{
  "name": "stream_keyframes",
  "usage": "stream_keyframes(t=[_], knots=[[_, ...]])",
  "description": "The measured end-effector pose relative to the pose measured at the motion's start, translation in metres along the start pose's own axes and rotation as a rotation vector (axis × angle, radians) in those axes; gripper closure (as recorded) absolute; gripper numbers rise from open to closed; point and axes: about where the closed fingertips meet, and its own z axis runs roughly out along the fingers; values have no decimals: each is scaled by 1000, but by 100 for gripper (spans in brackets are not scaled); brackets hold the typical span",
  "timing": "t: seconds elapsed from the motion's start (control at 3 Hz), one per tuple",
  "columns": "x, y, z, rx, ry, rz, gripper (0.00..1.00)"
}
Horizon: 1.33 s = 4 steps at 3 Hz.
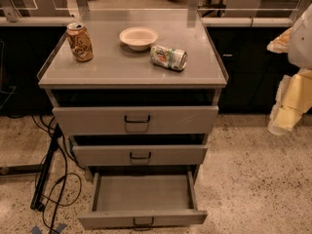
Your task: Close bottom drawer
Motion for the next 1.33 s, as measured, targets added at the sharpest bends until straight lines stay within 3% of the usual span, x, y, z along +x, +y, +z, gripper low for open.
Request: stream_keyframes(t=[0.33, 0.67, 1.33], knots=[[0, 0, -1, 2, -2, 1, 0], [2, 14, 9, -19, -23, 35, 0], [-7, 76, 80, -75, -177, 118, 43]])
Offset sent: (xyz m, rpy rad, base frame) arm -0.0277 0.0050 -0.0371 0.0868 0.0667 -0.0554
